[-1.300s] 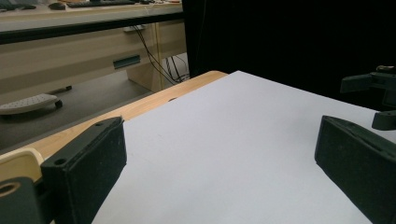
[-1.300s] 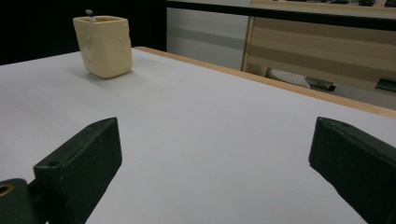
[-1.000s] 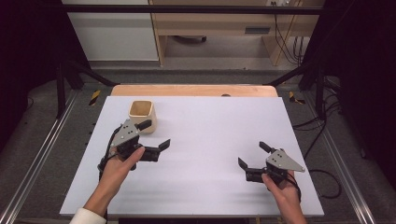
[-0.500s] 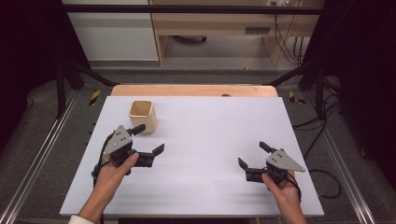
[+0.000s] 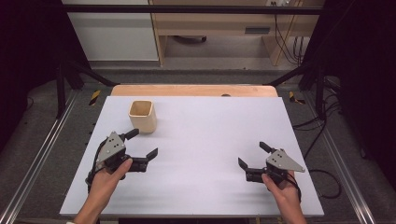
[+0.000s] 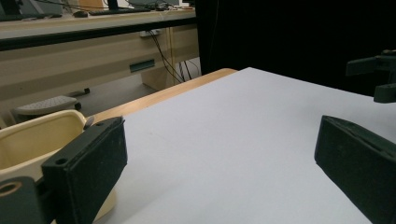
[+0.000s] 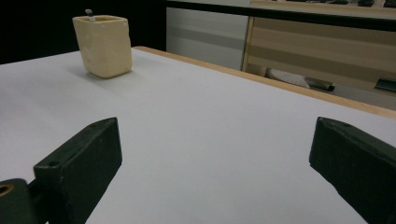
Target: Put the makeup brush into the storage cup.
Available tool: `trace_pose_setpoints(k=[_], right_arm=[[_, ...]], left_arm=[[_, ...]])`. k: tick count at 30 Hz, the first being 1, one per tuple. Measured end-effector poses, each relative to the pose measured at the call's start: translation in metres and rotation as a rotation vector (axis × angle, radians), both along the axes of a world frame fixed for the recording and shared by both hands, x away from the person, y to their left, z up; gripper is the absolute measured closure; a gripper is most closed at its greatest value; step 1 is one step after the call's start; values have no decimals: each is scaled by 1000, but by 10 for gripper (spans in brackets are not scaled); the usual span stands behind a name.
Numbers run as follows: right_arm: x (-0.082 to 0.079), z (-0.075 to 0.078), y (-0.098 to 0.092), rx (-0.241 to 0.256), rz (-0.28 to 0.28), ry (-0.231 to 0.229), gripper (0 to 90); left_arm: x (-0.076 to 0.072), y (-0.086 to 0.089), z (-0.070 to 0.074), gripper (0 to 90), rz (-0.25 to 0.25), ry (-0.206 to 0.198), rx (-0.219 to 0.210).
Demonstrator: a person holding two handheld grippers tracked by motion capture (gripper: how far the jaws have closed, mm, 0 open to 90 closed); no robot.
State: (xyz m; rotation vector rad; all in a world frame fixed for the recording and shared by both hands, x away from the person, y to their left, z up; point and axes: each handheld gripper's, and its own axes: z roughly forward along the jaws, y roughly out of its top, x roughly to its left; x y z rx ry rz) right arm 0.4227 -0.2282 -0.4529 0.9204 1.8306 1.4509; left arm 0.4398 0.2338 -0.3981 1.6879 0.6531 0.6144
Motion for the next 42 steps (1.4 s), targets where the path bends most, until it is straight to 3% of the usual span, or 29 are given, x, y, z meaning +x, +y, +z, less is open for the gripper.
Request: trace_pose_setpoints(k=[13,42], right_arm=[[0,0,0,-1,-1,0,29],[0,-1,1,-5,-2,1,29]], left_arm=[[-9,11,-11,25,17,-15,15],[-23,35,-26,21,49,-41,-11]])
